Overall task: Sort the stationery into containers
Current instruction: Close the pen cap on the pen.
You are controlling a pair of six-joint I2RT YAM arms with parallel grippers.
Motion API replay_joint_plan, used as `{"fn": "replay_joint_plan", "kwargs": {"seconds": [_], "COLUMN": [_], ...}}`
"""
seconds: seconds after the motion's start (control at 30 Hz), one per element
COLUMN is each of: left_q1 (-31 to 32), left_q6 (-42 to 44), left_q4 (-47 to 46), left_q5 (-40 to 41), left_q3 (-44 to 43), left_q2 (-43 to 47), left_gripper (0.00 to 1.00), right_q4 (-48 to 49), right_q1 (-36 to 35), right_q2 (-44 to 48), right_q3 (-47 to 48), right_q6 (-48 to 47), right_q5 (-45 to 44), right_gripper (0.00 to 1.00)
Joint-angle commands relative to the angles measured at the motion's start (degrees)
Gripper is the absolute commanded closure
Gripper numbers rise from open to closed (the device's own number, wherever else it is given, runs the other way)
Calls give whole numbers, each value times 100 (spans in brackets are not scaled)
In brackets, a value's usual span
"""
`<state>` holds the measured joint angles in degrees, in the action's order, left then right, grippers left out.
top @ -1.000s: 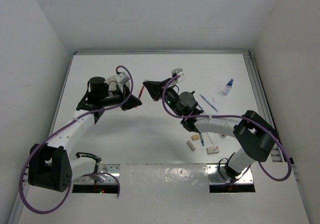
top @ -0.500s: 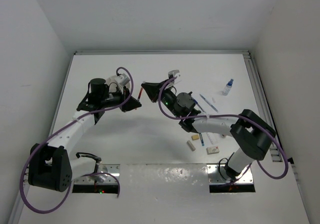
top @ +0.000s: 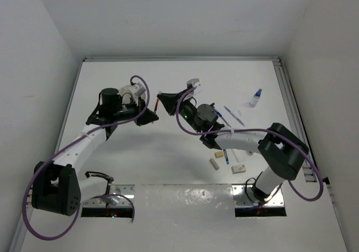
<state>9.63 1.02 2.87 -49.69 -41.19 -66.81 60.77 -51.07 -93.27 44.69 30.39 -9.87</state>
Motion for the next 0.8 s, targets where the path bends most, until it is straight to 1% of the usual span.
{"fn": "replay_joint_plan", "kwargs": {"seconds": [0.0, 0.3, 0.43, 0.6, 0.77], "left_q1": [-216, -260, -260, -260, -260], "left_q6": [-181, -172, -128, -128, -137], "left_q4": [-2195, -2300, -2186, -2107, -2072], "left_q5": [267, 311, 232, 206, 223], "left_q3": [-469, -469, -451, -399, -390], "left_q2": [247, 265, 291, 361, 379], "left_gripper": [100, 100, 100, 100, 100], "right_q4": [-2263, -2333, -2246, -2210, -2157], "right_q1": [-624, -668, -659, -562, -422], "right_q2": [-481, -499, -428, -262, -139], "right_q3": [-531, -540, -592, -628, -619], "right_q6": [-139, -183, -104, -174, -130], "right_q5": [1523, 1488, 1199, 996, 996], "right_gripper": [100, 100, 100, 100, 100]}}
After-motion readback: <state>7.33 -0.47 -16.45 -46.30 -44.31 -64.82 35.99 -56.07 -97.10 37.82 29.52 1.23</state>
